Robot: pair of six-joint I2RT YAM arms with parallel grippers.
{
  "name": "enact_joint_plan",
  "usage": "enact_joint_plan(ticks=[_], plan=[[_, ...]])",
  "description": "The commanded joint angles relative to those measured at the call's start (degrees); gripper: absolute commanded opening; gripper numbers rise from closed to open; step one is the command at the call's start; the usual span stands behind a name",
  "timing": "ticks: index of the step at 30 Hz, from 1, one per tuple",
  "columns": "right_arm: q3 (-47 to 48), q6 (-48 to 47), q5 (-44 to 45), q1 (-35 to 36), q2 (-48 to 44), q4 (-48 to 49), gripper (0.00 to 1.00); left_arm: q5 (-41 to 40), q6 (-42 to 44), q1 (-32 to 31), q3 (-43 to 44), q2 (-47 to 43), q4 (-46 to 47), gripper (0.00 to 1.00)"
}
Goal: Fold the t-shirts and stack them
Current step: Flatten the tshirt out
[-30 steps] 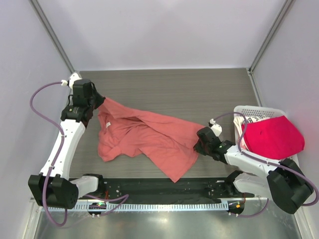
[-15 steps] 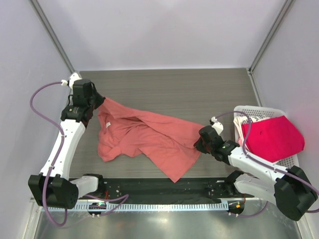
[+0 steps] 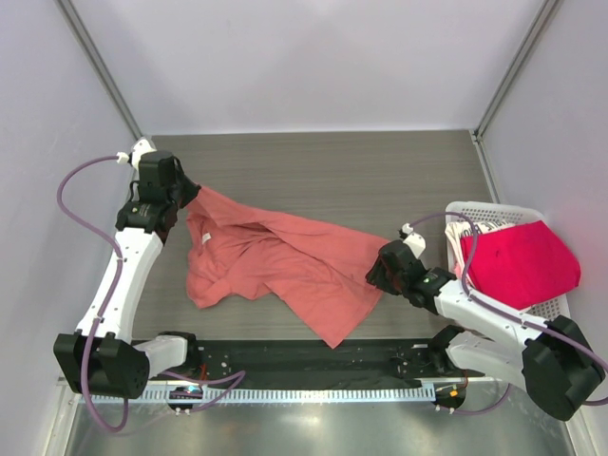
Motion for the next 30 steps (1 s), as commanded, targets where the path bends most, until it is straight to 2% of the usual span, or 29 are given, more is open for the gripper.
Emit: enact_joint_plan(ticks=[1,2,4,15,18,22,27,30], plan=[[0.43,0.07,1.14,0.18,0.52,1.36,0.43,-0.89,1.15,0.53,0.54,-1.28,2.47,0.0],[0.43,0.07,1.32,0.27,0.78,1.63,0.38,-0.89,1.15,0.45,0.54,-1.37,2.39,0.0],[0.34,0.07,1.67,0.27,1.22,2.15,0.36,-0.89,1.15,0.53,0.54,-1.37,2.47,0.0],[-2.29,0.6,-0.97,0.27,2.46,4.62,0.36,-0.8,1.24,0.53,0.54,-1.37,2.38,0.0],[-2.82,0.6,-1.14,0.18,1.31,4.7,0.28,-0.72,1.15,0.53,0.54,-1.28,2.56,0.0],[-1.95,-0.54,-2.37,0.27,1.22,4.62,0.03,-0.72,1.24,0.45,0.45,-1.28,2.47,0.0],[1.92,-2.03,-2.38,0.18,0.34,3.92,0.01,-0.63,1.24,0.45,0.54,-1.37,2.47,0.0],[8.15,-4.49,-0.19,-0.34,0.69,0.76,0.01,-0.45,1.15,0.45,0.36,-1.1,2.56,0.0]])
